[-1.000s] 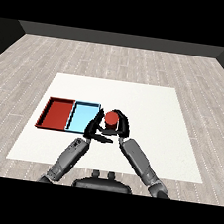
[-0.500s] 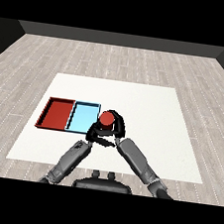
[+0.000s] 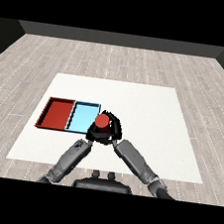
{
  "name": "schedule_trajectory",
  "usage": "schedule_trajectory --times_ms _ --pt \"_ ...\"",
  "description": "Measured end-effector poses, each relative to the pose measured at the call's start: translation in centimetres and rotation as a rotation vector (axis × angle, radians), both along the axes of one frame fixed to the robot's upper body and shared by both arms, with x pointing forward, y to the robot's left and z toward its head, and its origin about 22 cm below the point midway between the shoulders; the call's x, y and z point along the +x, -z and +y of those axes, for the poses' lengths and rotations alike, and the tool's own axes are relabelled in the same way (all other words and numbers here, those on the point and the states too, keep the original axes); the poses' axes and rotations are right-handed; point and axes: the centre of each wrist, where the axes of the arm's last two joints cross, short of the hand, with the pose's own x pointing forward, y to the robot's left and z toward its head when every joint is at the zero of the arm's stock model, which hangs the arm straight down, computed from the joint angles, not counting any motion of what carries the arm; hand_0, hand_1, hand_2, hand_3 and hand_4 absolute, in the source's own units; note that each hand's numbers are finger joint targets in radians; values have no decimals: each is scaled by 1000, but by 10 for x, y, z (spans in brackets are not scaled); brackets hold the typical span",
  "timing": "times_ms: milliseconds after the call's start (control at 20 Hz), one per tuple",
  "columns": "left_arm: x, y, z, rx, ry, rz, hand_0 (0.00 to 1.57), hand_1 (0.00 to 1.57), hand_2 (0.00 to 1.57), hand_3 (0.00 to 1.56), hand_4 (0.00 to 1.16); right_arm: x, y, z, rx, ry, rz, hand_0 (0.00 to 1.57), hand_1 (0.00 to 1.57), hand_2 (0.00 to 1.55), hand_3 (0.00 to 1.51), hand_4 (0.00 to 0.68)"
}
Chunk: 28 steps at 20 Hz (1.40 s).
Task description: Pick the red can and put it in the red box
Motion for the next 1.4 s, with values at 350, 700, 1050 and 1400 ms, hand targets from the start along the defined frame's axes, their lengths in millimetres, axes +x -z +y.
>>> schedule_trajectory --times_ms 350,700,1050,1400 --pt "3 -2 -6 48 -159 65 1571 1571 1497 1380 912 3 -2 3 -16 -11 -3 1529 1529 1458 1379 626" --pt "6 1 -10 107 -231 75 1571 1571 1517 1409 1000 0 -1 2 -4 -14 -12 1471 1471 1447 1378 609" --pt "11 -5 -10 100 -288 18 1571 1571 1527 1436 1080 5 -12 4 26 -26 9 1324 1324 1316 1254 123" --pt "8 -3 -14 117 -308 4 1571 1571 1529 1455 1118 4 -11 1 -15 -30 -3 0 0 0 0 0"
